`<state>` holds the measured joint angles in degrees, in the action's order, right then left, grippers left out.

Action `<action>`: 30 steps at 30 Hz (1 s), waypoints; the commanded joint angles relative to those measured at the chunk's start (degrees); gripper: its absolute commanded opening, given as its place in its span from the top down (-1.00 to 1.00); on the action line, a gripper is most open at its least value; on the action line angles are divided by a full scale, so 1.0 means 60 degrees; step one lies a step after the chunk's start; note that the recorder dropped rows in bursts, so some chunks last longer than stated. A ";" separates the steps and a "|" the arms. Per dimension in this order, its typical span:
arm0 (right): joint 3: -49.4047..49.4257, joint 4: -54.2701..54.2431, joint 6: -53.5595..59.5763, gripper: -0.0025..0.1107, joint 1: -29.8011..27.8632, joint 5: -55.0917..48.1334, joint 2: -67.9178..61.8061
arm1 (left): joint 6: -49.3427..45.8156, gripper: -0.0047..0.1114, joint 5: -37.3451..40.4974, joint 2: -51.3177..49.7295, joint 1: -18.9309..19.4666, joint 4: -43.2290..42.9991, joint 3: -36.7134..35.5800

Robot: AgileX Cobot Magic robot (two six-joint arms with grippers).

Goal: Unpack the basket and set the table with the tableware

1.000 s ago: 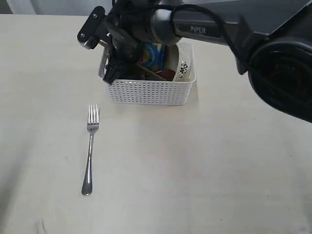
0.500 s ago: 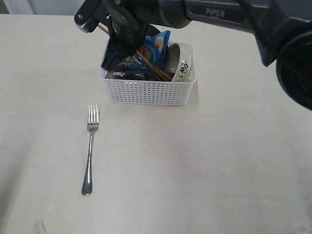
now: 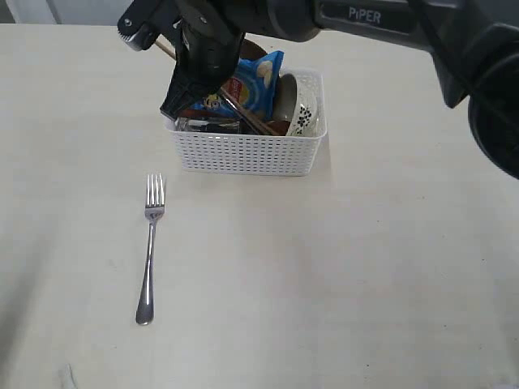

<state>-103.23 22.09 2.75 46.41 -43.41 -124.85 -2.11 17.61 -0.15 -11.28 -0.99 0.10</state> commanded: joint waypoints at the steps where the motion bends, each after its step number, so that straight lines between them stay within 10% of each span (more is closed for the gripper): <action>1: 0.0001 -0.0270 0.0001 0.96 -0.0007 -0.0158 0.0120 | 0.0033 0.92 -0.0075 0.0025 0.0002 -0.0045 -0.0017; 30: 0.0001 -0.0644 0.0231 0.96 -0.0025 -0.0378 0.0521 | 0.0033 0.92 -0.0075 0.0025 0.0002 -0.0045 -0.0017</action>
<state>-103.23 18.93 3.58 46.41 -45.31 -120.69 -2.11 17.61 -0.15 -11.28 -0.99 0.10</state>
